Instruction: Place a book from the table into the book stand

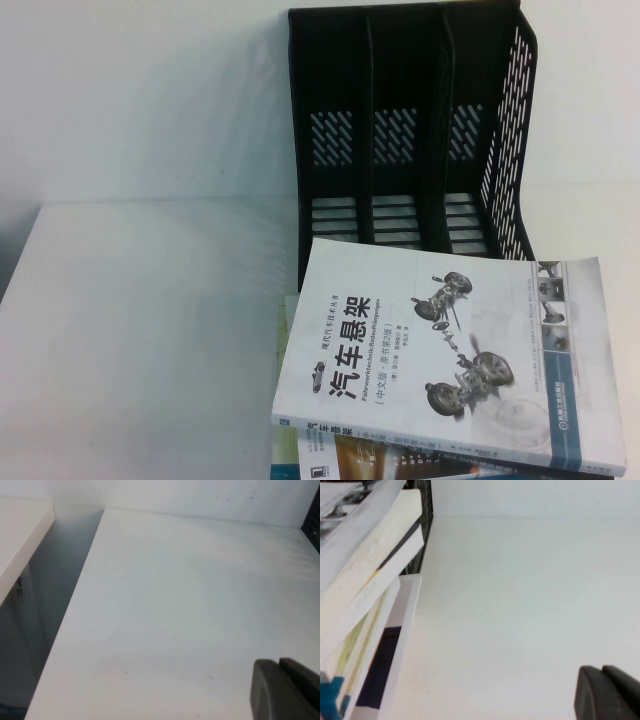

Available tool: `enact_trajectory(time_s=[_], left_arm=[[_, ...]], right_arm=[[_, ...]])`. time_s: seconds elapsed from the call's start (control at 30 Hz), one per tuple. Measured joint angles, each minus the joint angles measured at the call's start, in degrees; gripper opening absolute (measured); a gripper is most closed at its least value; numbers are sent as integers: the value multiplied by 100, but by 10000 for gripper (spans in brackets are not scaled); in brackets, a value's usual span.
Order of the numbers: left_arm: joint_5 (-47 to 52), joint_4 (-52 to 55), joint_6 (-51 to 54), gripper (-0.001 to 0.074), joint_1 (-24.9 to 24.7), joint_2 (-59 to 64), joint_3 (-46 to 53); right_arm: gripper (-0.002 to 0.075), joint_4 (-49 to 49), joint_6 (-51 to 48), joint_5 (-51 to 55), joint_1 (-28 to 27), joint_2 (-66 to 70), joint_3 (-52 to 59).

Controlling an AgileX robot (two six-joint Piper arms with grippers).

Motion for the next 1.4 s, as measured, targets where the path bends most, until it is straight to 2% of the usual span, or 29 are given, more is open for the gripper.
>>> enact_trajectory(time_s=[0.9,1.07,1.4], left_arm=[[-12,-87,36,-4,-26,0,2],[-209,-232,81,-4,-210,0,48],[-572,-371,137,-4,-226,0,72]], right_arm=[[-4,12,-79,-27,0,0,3],[-4,15,-79,-27,0,0,3],[-4,24,-79,-55,0,0,3]])
